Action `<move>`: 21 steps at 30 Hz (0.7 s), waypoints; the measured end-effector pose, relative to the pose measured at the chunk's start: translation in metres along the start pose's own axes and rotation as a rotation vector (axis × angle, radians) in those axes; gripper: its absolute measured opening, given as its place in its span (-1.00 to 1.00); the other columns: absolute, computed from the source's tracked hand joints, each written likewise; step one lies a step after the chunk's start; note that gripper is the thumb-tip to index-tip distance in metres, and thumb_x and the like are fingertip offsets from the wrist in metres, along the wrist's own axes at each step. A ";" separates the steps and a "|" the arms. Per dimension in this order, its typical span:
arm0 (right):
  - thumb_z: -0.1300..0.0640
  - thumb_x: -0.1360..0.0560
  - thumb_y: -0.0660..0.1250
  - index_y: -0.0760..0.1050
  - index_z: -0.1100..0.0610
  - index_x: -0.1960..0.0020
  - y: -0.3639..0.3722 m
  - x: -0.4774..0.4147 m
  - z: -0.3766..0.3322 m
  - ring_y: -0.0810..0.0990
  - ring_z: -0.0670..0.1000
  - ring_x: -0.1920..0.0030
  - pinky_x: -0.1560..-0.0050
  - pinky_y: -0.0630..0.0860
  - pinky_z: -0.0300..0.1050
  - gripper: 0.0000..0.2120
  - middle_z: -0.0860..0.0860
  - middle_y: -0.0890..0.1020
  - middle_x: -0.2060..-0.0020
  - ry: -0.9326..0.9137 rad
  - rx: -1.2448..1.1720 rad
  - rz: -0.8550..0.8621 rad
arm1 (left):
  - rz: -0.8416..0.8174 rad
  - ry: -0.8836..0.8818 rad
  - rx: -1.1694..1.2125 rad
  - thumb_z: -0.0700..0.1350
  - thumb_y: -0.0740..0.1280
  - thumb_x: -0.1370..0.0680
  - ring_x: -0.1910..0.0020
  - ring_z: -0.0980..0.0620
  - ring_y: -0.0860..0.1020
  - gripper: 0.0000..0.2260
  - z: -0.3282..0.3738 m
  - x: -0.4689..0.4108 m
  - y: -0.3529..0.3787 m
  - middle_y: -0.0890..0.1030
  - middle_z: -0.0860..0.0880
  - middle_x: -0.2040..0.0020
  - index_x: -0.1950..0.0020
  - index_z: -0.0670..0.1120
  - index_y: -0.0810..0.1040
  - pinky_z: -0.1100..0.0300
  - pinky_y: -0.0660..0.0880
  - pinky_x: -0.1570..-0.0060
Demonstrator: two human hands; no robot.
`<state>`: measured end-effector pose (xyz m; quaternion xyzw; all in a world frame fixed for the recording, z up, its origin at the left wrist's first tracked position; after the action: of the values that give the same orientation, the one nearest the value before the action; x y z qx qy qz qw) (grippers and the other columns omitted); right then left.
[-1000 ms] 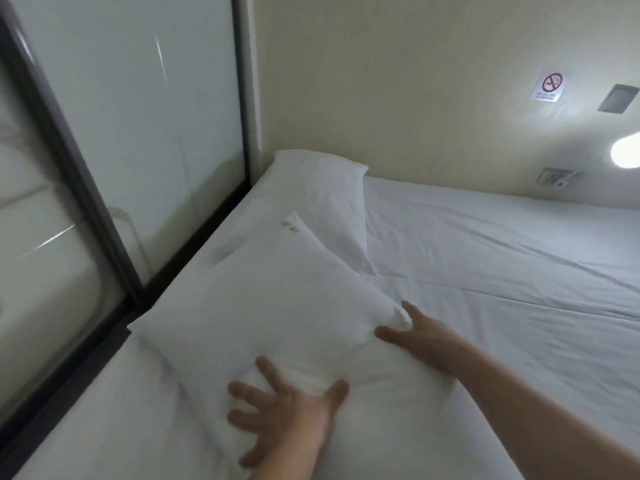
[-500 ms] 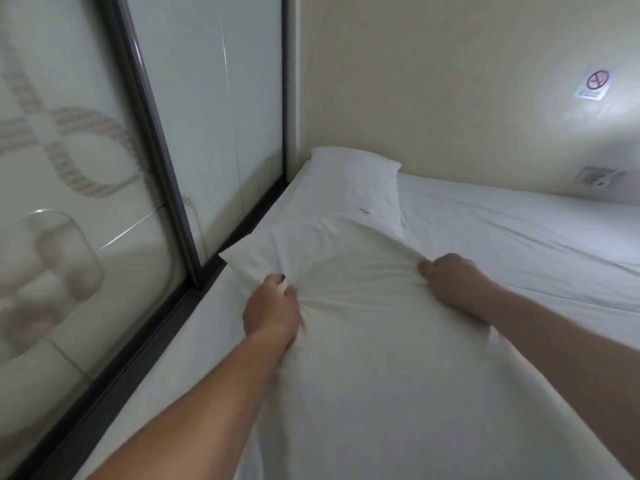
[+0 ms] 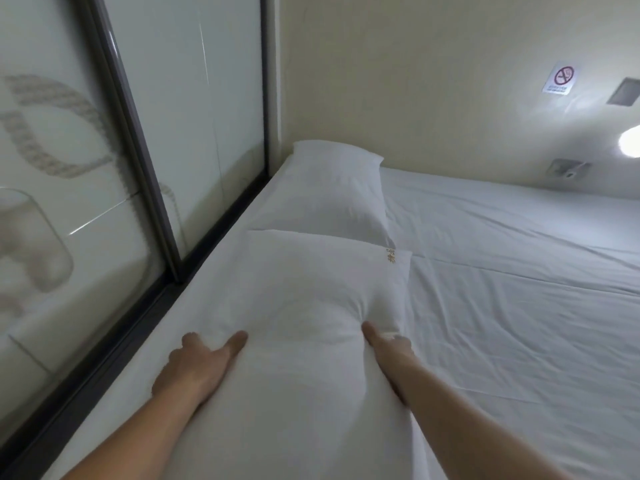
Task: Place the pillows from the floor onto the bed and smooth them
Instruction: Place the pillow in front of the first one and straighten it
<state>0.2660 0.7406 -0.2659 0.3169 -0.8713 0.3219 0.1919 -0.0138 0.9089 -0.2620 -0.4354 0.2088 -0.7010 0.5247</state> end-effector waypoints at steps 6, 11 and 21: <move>-0.02 -0.56 0.15 0.37 0.27 -0.23 -0.012 -0.009 -0.036 0.49 0.26 -0.09 0.02 0.29 -0.01 -0.60 0.29 0.53 -0.14 -0.285 -0.060 0.284 | 0.523 0.396 0.185 0.04 0.32 -0.52 0.29 -0.16 0.39 -0.70 0.055 0.001 -0.064 0.46 -0.05 0.34 0.28 -0.08 0.33 0.05 0.25 0.31; -0.06 -0.56 0.14 0.37 0.29 -0.28 0.005 -0.027 -0.038 0.51 0.28 -0.08 -0.02 0.41 0.02 -0.52 0.32 0.52 -0.17 -0.114 0.111 0.200 | 0.277 0.227 -0.141 0.09 0.21 -0.56 -0.04 -0.22 0.54 -0.72 0.051 -0.027 -0.045 0.58 -0.15 -0.03 -0.08 -0.11 0.44 0.04 0.35 0.14; -0.03 -0.56 0.14 0.38 0.27 -0.28 0.008 -0.041 -0.050 0.50 0.29 -0.16 -0.18 0.46 0.07 -0.56 0.30 0.50 -0.20 -0.074 0.225 0.178 | 0.225 0.168 -0.423 -0.04 0.16 -0.55 -0.13 -0.21 0.53 -0.74 0.027 -0.042 -0.045 0.56 -0.19 -0.18 -0.13 -0.13 0.51 -0.01 0.48 -0.05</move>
<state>0.2968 0.7966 -0.2557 0.2695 -0.8608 0.4215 0.0937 -0.0132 0.9682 -0.2300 -0.4498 0.4406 -0.6129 0.4775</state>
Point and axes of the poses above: each hand's wrist, its own x-axis away from the middle knuckle, its own y-axis out of the palm, z = x × y, the point moved 4 cm from there along -x, towards the middle knuckle
